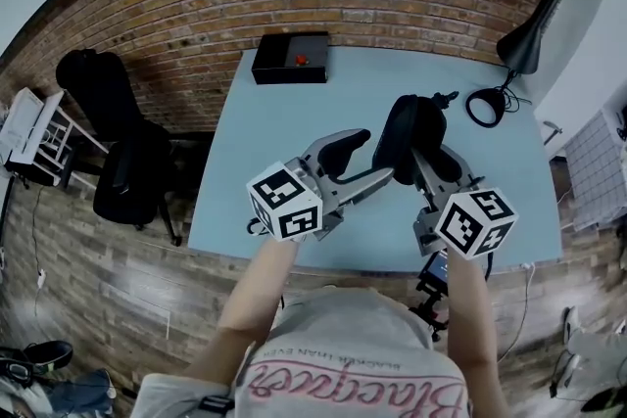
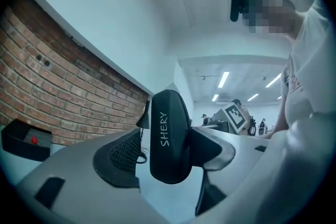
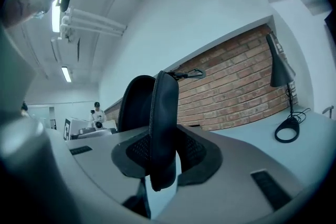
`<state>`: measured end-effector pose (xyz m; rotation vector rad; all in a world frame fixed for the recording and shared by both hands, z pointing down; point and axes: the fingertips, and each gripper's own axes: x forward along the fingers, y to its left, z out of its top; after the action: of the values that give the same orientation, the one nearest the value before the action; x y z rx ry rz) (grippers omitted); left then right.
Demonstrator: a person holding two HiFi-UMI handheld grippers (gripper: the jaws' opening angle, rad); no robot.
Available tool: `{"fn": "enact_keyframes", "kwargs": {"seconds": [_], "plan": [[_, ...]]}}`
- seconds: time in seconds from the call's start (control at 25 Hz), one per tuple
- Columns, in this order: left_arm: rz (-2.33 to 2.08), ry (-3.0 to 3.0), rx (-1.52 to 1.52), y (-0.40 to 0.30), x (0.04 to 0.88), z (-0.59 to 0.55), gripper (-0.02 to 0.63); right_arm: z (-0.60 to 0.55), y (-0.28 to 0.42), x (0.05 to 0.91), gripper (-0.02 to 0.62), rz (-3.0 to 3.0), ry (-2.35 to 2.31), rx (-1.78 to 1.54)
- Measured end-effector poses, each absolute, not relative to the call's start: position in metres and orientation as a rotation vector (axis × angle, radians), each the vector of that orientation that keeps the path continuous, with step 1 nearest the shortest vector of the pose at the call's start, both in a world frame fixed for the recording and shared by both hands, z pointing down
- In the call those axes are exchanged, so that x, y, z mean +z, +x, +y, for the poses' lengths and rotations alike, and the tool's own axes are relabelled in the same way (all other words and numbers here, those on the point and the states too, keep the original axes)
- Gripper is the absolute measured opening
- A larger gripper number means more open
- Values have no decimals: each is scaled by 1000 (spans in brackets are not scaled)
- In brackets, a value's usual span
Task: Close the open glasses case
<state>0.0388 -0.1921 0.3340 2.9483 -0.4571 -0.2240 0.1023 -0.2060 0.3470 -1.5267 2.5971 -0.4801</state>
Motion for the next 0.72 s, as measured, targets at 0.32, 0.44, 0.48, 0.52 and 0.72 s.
{"fn": "enact_keyframes", "kwargs": {"seconds": [0.32,0.44,0.48,0.52,0.72], "plan": [[-814,3080,-118,33,327,-207,267,-209,129,344,104,2504,-1719,-363],[-928,3080,-108,29,326,-212,182,-207,132,339,104,2493,-1732,-317],[-964,3071,-106,27,326,-214,146,-206,132,338,104,2496,-1725,-305],[-998,3060,-101,25,326,-217,116,-206,132,336,104,2500,-1718,-292],[-1126,3021,-12,20,336,-228,47,-202,127,337,97,2525,-1725,-225]]}}
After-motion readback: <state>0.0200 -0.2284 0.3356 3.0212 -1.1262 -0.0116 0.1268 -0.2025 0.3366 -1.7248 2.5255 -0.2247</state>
